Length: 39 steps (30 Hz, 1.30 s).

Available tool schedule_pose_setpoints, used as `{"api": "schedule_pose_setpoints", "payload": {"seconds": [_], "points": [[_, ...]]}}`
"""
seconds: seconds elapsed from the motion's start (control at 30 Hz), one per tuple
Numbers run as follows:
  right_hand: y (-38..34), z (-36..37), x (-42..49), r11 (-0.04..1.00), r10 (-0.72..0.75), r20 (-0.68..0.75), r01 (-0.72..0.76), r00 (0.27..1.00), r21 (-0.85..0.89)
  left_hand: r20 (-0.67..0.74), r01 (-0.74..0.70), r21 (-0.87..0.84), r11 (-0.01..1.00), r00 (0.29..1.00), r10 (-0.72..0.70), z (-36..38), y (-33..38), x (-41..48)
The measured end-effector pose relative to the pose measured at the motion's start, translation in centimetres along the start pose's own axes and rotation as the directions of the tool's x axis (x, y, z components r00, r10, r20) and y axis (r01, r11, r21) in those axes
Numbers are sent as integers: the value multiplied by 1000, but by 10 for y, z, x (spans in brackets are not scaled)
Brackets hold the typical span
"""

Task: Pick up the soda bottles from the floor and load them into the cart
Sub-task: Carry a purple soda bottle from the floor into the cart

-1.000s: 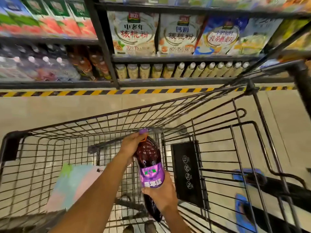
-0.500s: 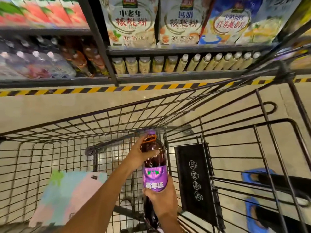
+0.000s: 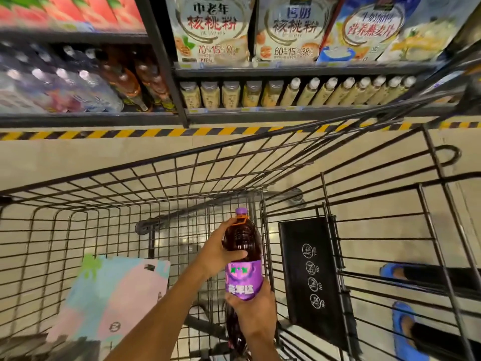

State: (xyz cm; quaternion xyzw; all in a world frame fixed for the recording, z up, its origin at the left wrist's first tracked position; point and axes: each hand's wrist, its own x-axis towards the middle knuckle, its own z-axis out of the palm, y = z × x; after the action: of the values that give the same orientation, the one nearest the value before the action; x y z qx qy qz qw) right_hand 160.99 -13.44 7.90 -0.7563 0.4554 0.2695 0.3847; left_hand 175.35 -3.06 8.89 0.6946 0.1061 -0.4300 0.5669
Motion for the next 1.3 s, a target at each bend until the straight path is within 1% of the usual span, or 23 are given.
{"api": "schedule_pose_setpoints", "payload": {"seconds": [0.07, 0.13, 0.23, 0.3, 0.37, 0.43, 0.5, 0.53, 0.57, 0.6, 0.63, 0.67, 0.7, 0.73, 0.8, 0.87, 0.93, 0.97, 1.07, 1.13, 1.2, 1.3], "points": [[-8, -14, -9, 1000, -30, 43, 31, 999, -3, -13, 28, 47, 998, 1000, -28, -5, 2, -14], [-25, -37, -32, 996, -81, 58, 82, 995, -23, -20, 70, 158, 985, 998, -68, -12, 11, -45], [-55, -79, -84, 972, -196, 137, 211, 971, -106, 7, 82, 327, 941, 996, -90, -22, 31, -115], [-77, -108, -124, 929, -293, 176, 324, 940, -182, -24, 67, 433, 899, 998, -63, -33, 48, -172], [-98, -130, -165, 863, -393, 231, 444, 890, -242, -102, 65, 540, 839, 995, -12, -48, 59, -229], [-113, -139, -196, 765, -460, 318, 552, 829, -333, -208, 114, 650, 752, 978, 32, -67, 71, -290], [-130, -143, -231, 646, -508, 438, 664, 742, -377, -347, 203, 666, 718, 936, 57, -83, 76, -348], [-139, -142, -249, 610, -504, 480, 689, 718, -391, -426, 255, 645, 721, 903, 62, -89, 77, -380], [-146, -139, -267, 521, -519, 542, 747, 661, -412, -514, 310, 613, 727, 855, 68, -92, 75, -412], [-156, -136, -288, 422, -533, 612, 810, 584, -406, -605, 365, 567, 739, 793, 72, -93, 70, -444], [-165, -127, -310, 303, -540, 680, 868, 496, -393, -691, 411, 504, 760, 720, 70, -91, 63, -477], [-170, -116, -330, 172, -547, 736, 914, 399, -368, -758, 443, 437, 783, 649, 56, -85, 55, -510], [-175, -103, -350, 67, -535, 783, 939, 319, -337, -813, 470, 369, 802, 582, 32, -78, 45, -542], [-179, -88, -372, -12, -505, 825, 953, 255, -302, -857, 503, 308, 808, 516, 6, -69, 33, -573], [-184, -71, -430, -193, -451, 883, 952, 128, -236, -927, 568, 196, 799, 374, -38, -48, 7, -632], [-179, -57, -491, -386, -358, 934, 912, -6, -142, -965, 617, 69, 784, 240, -105, -24, -18, -687], [-167, -45, -549, -555, -259, 960, 830, -103, -60, -980, 632, -55, 773, 116, -164, 4, -44, -736], [-156, -35, -573, -620, -209, 967, 784, -143, -18, -979, 635, -114, 764, 59, -196, 20, -55, -760], [-114, -8, -651, -774, -39, 978, 625, -206, 101, -957, 659, -267, 703, -95, -275, 74, -96, -831], [-76, 4, -708, -845, 70, 967, 500, -246, 188, -923, 668, -373, 644, -194, -334, 117, -123, -882], [-31, 9, -766, -880, 154, 938, 389, -311, 274, -870, 657, -482, 580, -283, -403, 162, -150, -934], [47, 10, -841, -898, 277, 875, 219, -397, 383, -778, 607, -622, 495, -409, -477, 234, -183, -1002]]}}
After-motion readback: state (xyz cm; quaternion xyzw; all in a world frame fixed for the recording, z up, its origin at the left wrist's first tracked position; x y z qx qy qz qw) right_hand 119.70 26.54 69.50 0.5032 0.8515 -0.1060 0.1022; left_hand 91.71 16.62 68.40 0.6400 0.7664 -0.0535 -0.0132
